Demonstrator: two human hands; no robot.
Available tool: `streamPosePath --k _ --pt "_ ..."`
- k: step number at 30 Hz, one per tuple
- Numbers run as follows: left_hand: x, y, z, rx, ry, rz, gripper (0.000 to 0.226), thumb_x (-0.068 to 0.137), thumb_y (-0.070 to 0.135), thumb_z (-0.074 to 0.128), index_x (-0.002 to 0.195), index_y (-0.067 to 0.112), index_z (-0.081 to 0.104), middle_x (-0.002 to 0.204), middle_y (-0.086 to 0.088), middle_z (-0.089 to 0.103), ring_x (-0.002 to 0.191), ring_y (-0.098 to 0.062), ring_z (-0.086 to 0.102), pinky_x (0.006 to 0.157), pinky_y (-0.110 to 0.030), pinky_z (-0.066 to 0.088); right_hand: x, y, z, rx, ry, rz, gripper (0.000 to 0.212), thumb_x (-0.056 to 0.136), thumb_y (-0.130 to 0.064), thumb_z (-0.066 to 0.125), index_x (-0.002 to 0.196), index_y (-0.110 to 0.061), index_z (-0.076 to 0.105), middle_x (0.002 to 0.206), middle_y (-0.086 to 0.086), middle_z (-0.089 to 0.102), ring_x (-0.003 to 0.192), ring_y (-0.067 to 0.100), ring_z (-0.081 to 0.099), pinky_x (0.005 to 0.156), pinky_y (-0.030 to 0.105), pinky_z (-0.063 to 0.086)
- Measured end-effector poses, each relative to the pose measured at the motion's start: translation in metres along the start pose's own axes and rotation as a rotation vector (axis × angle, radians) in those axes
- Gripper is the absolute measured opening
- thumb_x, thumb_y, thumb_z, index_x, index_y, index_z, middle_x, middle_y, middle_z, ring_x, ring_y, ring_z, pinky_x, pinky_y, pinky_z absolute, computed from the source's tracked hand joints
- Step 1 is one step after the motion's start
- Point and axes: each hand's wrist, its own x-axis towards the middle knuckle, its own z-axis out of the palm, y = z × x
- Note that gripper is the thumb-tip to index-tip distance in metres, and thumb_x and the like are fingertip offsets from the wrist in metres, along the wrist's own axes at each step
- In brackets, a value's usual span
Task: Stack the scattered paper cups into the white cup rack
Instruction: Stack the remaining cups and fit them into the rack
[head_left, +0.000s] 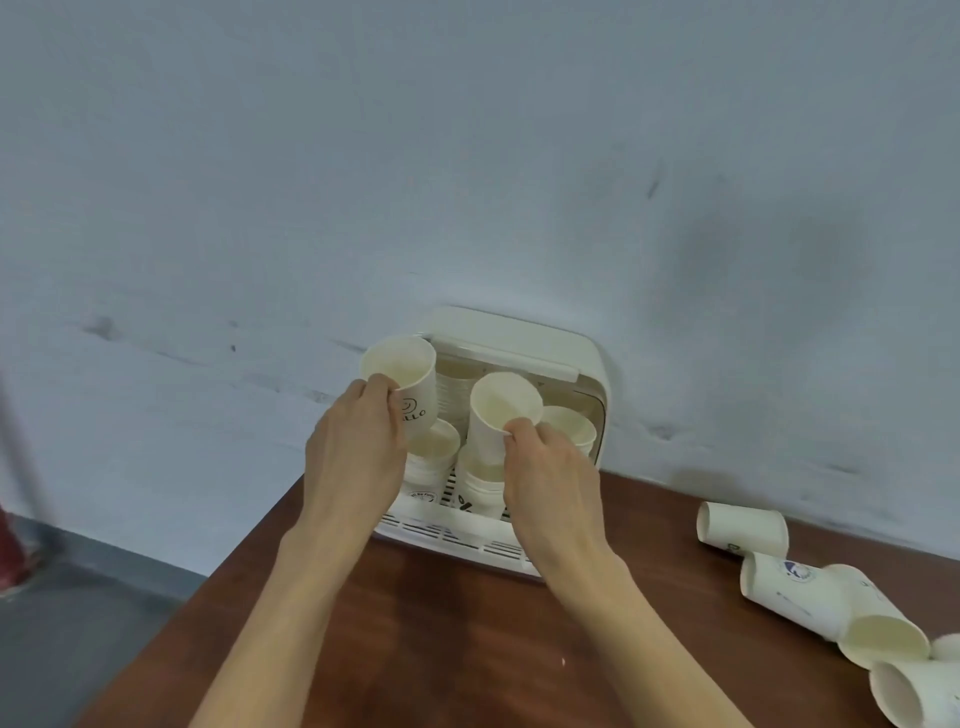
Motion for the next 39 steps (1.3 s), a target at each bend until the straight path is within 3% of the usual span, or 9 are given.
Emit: streamPosePath --k 6,9,12,16,21,26,30,33,39 --pt "-0.002 0.001 0.008 0.026 -0.047 0.048 0.024 0.102 0.025 0.032 0.096 0.012 0.052 0.088 -0.005 0.055 0.079 -0.029 0.053 0.065 -0.04 0.042 -0.006 -0.006 0.014 -0.153 -0.162 -0.057 0.033 0.051 0.001 0.08 0.065 -0.014 0.054 0.053 0.001 0.051 0.038 0.022 0.046 0.041 0.023 -0.003" --pt "-0.003 0.002 0.011 0.04 -0.061 0.067 0.024 0.102 0.025 0.032 0.097 0.012 0.051 0.088 -0.005 0.054 0.079 -0.029 0.053 0.063 -0.038 0.04 -0.009 -0.007 0.023 -0.184 -0.214 -0.07 0.035 0.047 0.003 0.079 0.065 -0.013 0.054 0.054 0.002 0.053 0.039 0.023 0.049 0.038 0.027 0.011" --pt "-0.003 0.001 0.015 0.049 -0.077 0.063 0.024 0.102 0.025 0.031 0.1 0.012 0.052 0.09 -0.004 0.053 0.075 -0.025 0.048 0.062 -0.035 0.035 -0.012 -0.002 0.03 -0.162 -0.255 -0.092 0.019 0.07 0.004 0.063 0.084 -0.008 0.057 0.074 0.01 0.062 0.058 0.03 0.059 0.041 0.029 0.015" --pt "-0.004 0.0 0.019 0.056 -0.084 0.073 0.025 0.102 0.026 0.031 0.101 0.012 0.052 0.093 -0.005 0.055 0.079 -0.028 0.052 0.063 -0.036 0.037 -0.014 0.001 0.036 -0.072 -0.312 -0.1 0.023 0.088 0.003 0.038 0.107 -0.006 0.048 0.1 0.013 0.057 0.084 0.036 0.059 0.05 0.032 0.021" --pt "-0.003 -0.006 0.021 0.066 -0.072 0.062 0.024 0.102 0.026 0.033 0.101 0.012 0.053 0.094 -0.005 0.057 0.081 -0.029 0.055 0.063 -0.036 0.038 -0.016 0.008 0.043 0.026 -0.366 -0.104 0.022 0.091 -0.002 0.032 0.109 -0.007 0.043 0.104 0.013 0.054 0.074 0.027 0.039 0.062 0.033 0.027" --pt "-0.001 -0.014 0.023 0.08 -0.105 0.051 0.023 0.102 0.026 0.034 0.106 0.013 0.054 0.098 -0.004 0.059 0.079 -0.023 0.049 0.063 -0.032 0.034 -0.029 0.014 0.059 0.033 -0.251 -0.133 0.066 0.076 -0.029 -0.004 0.112 -0.007 0.047 0.101 0.009 0.054 0.082 0.029 0.053 0.06 0.031 0.026" --pt "-0.002 -0.021 0.03 0.14 -0.16 0.083 0.019 0.101 0.022 0.036 0.105 0.015 0.053 0.101 -0.004 0.06 0.084 -0.028 0.056 0.063 -0.034 0.036 -0.032 0.014 0.067 0.104 -0.187 -0.107 0.051 0.088 -0.028 0.009 0.112 -0.008 0.049 0.095 0.009 0.061 0.078 0.033 0.057 0.058 0.035 0.032" --pt "-0.002 -0.023 0.033 0.161 -0.192 0.095 0.018 0.101 0.02 0.036 0.103 0.014 0.053 0.099 -0.005 0.06 0.084 -0.03 0.058 0.063 -0.036 0.04 -0.033 0.014 0.069 0.155 -0.183 -0.047 0.027 0.097 -0.014 0.034 0.118 -0.007 0.05 0.099 0.011 0.064 0.083 0.037 0.06 0.061 0.038 0.037" --pt "-0.005 -0.03 0.044 0.203 -0.277 0.104 0.021 0.099 0.022 0.037 0.099 0.015 0.057 0.098 -0.006 0.061 0.086 -0.033 0.059 0.067 -0.038 0.045 -0.034 0.014 0.074 0.16 -0.159 -0.03 0.024 0.091 -0.006 0.049 0.114 -0.005 0.054 0.093 0.012 0.068 0.08 0.036 0.064 0.055 0.038 0.042"
